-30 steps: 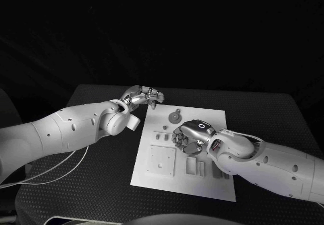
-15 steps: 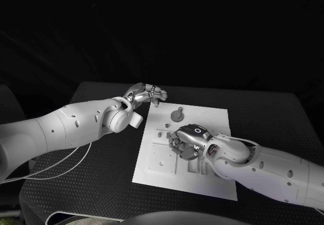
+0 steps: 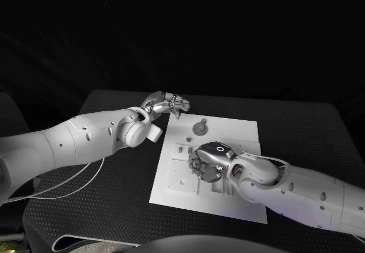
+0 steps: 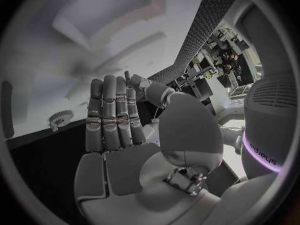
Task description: Assemble the parts on the task board
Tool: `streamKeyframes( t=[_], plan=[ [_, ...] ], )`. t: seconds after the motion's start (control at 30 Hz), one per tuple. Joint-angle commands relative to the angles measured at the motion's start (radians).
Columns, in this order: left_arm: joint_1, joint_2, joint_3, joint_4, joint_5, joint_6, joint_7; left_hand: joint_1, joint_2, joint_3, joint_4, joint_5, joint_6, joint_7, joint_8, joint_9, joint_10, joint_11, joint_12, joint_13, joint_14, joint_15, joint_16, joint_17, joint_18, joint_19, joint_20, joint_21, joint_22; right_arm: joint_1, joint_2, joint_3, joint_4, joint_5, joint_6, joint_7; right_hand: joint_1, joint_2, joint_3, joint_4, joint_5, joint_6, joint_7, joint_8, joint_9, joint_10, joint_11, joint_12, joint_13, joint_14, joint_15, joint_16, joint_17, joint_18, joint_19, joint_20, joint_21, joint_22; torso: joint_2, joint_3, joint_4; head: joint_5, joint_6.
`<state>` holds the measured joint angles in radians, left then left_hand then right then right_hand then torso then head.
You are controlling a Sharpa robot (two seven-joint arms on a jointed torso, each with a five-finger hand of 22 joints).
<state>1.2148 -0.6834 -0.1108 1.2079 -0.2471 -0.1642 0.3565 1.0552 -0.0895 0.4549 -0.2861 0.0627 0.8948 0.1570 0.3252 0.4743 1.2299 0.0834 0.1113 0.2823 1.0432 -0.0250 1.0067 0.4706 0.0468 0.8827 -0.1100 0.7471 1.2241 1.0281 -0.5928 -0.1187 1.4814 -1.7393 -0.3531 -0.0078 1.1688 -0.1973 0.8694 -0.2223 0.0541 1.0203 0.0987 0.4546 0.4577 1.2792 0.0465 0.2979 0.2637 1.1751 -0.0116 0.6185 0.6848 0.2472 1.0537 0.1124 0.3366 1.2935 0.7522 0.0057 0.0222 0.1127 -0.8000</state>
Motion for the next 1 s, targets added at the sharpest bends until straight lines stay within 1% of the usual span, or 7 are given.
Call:
streamKeyframes(
  t=[0.03, 0.13, 0.3, 0.53, 0.7, 0.87, 1.0],
  plan=[
    [0.001, 0.001, 0.001, 0.003, 0.006, 0.01, 0.006, -0.006, 0.003, -0.004, 0.002, 0.001, -0.006, 0.001, -0.002, -0.001, -0.004, 0.002, 0.005, -0.001, -0.002, 0.005, -0.004, 0.001, 0.014, 0.0, -0.008, -0.006, 0.001, -0.003, 0.004, -0.003, -0.003, -0.014, 0.019, 0.011, -0.01, 0.004, 0.004, -0.005, -0.006, 0.0, 0.0, 0.003, 0.002, -0.001, -0.001, -0.004, 0.001, 0.008, 0.001, -0.004, 0.002, 0.015, 0.007, -0.002, 0.006, 0.002, 0.0, 0.0012, 0.0006, 0.001, -0.003],
    [0.001, 0.001, 0.001, 0.003, 0.006, 0.01, 0.006, -0.006, 0.003, -0.004, 0.002, 0.001, -0.006, 0.001, -0.002, -0.001, -0.004, 0.003, 0.005, -0.001, -0.002, 0.005, -0.004, 0.001, 0.014, 0.0, -0.008, -0.006, 0.001, -0.004, 0.006, -0.004, -0.005, -0.014, 0.022, 0.011, -0.011, 0.004, 0.003, -0.005, -0.006, 0.0, 0.0, 0.002, 0.002, -0.001, -0.001, -0.005, 0.002, 0.008, 0.001, -0.004, 0.002, 0.015, 0.007, -0.002, 0.006, 0.002, 0.0, 0.0012, 0.0001, 0.001, -0.003],
    [0.001, 0.001, 0.001, 0.003, 0.006, 0.011, 0.006, -0.006, 0.003, -0.004, 0.002, 0.001, -0.007, 0.001, -0.002, -0.001, -0.004, 0.003, 0.005, -0.002, -0.002, 0.005, -0.004, 0.001, 0.014, -0.001, -0.008, -0.006, 0.002, -0.004, 0.007, -0.004, -0.008, -0.015, 0.024, 0.009, -0.011, 0.004, 0.003, -0.006, -0.006, 0.0, 0.0, 0.002, 0.003, -0.001, -0.001, -0.005, 0.003, 0.008, 0.001, -0.005, 0.003, 0.015, 0.007, -0.002, 0.006, 0.002, 0.0, 0.0012, 0.0017, 0.001, -0.006],
    [0.001, 0.0, 0.001, 0.003, 0.006, 0.012, 0.006, -0.007, 0.003, -0.004, 0.002, 0.001, -0.007, 0.001, -0.002, -0.002, -0.004, 0.003, 0.005, -0.002, -0.002, 0.005, -0.004, 0.002, 0.014, -0.001, -0.008, -0.006, 0.002, -0.008, 0.01, -0.007, -0.013, -0.028, 0.027, 0.008, -0.012, 0.005, 0.003, -0.008, -0.006, 0.0, 0.0, 0.002, 0.004, -0.001, -0.001, -0.006, 0.005, 0.008, 0.001, -0.006, 0.004, 0.015, 0.006, -0.002, 0.006, 0.002, 0.0, 0.0021, -0.0012, 0.002, -0.008],
    [0.001, -0.003, 0.001, 0.004, 0.006, 0.012, 0.005, -0.008, 0.004, -0.005, 0.002, 0.001, -0.008, 0.001, -0.003, -0.002, -0.005, 0.003, 0.005, -0.002, -0.002, 0.005, -0.005, 0.002, 0.014, -0.001, -0.008, -0.007, 0.002, -0.01, 0.009, -0.008, -0.018, -0.033, 0.024, 0.005, -0.012, 0.005, 0.004, -0.009, -0.006, 0.0, 0.0, 0.002, 0.005, -0.001, -0.001, -0.006, 0.006, 0.008, 0.001, -0.006, 0.005, 0.015, 0.006, -0.002, 0.006, 0.002, 0.0, 0.002, -0.0009, 0.0, -0.007],
    [0.001, -0.003, 0.001, 0.003, 0.006, 0.012, 0.004, -0.008, 0.004, -0.005, 0.002, 0.001, -0.008, 0.001, -0.003, -0.002, -0.006, 0.003, 0.005, -0.002, -0.002, 0.005, -0.005, 0.002, 0.014, -0.001, -0.008, -0.007, 0.002, -0.01, 0.009, -0.009, -0.019, -0.04, 0.04, 0.0, -0.012, 0.005, 0.004, -0.01, -0.006, 0.0, 0.0, 0.002, 0.005, -0.001, -0.001, -0.006, 0.007, 0.009, 0.001, -0.007, 0.006, 0.015, 0.007, -0.002, 0.006, 0.003, 0.0, 0.002, -0.0002, -0.001, -0.007],
    [0.001, -0.004, 0.001, 0.005, 0.006, 0.014, 0.004, -0.008, 0.004, -0.005, 0.002, 0.001, -0.008, 0.001, -0.003, -0.002, -0.006, 0.003, 0.005, -0.002, -0.002, 0.005, -0.005, 0.002, 0.014, -0.001, -0.008, -0.007, 0.002, -0.01, 0.011, -0.012, -0.021, -0.044, 0.05, -0.004, -0.013, 0.005, 0.004, -0.01, -0.006, 0.0, 0.0, 0.001, 0.006, -0.001, -0.001, -0.007, 0.008, 0.009, 0.001, -0.007, 0.006, 0.015, 0.006, -0.002, 0.006, 0.003, -0.001, 0.0016, -0.0001, 0.0, -0.009]
  ],
)
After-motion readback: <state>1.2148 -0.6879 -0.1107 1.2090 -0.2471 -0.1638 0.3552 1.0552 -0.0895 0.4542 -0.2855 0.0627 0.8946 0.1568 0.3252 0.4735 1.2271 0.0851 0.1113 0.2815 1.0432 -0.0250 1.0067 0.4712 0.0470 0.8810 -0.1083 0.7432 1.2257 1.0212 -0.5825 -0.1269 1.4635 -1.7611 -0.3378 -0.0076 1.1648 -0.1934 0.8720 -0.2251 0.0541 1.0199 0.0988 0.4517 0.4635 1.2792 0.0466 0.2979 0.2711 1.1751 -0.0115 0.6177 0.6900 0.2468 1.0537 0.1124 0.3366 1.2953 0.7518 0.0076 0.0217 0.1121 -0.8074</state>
